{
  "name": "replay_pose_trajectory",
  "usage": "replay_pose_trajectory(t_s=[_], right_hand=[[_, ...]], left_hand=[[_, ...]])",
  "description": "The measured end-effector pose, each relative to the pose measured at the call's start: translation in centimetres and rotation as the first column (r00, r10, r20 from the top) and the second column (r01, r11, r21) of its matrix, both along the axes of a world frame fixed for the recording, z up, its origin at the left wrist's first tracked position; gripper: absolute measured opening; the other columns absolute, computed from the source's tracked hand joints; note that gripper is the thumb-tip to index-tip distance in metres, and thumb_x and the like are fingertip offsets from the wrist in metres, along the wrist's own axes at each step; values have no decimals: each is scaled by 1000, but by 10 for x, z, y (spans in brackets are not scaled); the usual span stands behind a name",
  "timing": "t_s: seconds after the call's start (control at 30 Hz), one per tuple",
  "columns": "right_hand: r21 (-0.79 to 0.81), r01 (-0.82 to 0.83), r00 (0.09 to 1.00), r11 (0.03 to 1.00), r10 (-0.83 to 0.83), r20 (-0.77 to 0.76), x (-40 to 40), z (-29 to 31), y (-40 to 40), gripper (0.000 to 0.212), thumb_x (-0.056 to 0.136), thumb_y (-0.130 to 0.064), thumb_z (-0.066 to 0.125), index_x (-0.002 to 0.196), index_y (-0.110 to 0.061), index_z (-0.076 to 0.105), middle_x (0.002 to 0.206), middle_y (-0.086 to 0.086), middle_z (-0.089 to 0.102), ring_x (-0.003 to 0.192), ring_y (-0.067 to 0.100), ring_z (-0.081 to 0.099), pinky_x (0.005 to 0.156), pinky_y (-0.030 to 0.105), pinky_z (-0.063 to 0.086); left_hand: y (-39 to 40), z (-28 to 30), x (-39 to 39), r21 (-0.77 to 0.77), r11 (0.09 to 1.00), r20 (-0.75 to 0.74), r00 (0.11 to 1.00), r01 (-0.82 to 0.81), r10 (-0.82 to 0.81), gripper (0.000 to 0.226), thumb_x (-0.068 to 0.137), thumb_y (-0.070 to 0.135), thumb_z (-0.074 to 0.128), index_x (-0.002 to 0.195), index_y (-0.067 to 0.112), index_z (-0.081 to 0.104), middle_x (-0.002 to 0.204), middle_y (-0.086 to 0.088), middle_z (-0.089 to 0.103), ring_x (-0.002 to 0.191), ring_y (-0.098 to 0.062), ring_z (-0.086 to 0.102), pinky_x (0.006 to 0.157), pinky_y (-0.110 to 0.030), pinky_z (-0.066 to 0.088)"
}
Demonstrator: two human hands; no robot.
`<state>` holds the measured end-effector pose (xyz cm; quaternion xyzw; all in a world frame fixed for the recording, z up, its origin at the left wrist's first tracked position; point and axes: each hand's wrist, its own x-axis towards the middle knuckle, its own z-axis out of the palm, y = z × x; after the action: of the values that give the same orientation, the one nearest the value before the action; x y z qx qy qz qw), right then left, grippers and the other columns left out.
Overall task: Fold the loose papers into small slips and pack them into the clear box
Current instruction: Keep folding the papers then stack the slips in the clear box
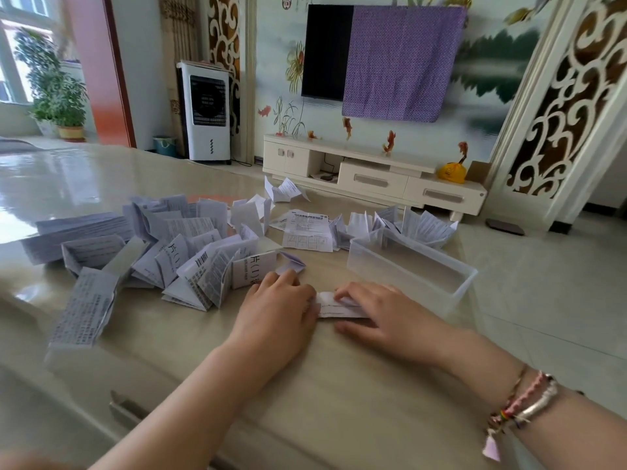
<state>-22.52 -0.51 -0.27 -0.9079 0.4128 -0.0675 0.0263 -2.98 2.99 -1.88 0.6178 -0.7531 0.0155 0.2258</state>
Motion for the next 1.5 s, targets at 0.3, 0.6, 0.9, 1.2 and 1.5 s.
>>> replay_pose_trajectory(t_s=[0.3,0.6,0.9,1.2,1.5], right_hand=[[-201,-160,986,966,149,-69,3,18,5,34,92,-38,56,122,-22,55,115,-4,63,105,16,56,86,28,41],[-126,-7,973,992,36,230,8,23,22,10,82,-21,63,90,-24,68,83,-6,64,82,11,55,76,28,43],[131,72,853,989,-129,505,33,11,3,34,86,-23,68,117,-24,55,104,-7,59,91,13,53,75,13,42],[40,171,937,985,-175,301,31,-17,-3,69,89,-50,57,146,-27,25,140,-6,35,127,16,28,107,32,26],[79,226,894,971,-239,380,23,-18,-3,49,93,-24,54,136,-25,31,134,-2,40,126,17,31,107,28,27]], left_hand=[[2,-3,3,63,997,-150,988,33,-24,36,94,41,53,129,37,54,126,10,43,120,-18,28,103,-30,33],[-3,-3,-1,141,990,-233,972,23,11,41,88,35,61,128,36,55,128,7,48,117,-22,36,99,-26,29],[-8,3,9,136,988,-500,866,76,2,21,81,5,58,94,21,65,101,-1,66,97,-18,61,88,-30,48],[-6,-7,2,11,1000,-302,953,-18,20,35,90,26,59,125,23,57,127,5,51,115,-21,47,100,-30,38],[3,-9,1,60,998,-102,995,12,-6,50,90,55,51,131,26,51,133,12,45,123,-17,33,104,-25,30]])
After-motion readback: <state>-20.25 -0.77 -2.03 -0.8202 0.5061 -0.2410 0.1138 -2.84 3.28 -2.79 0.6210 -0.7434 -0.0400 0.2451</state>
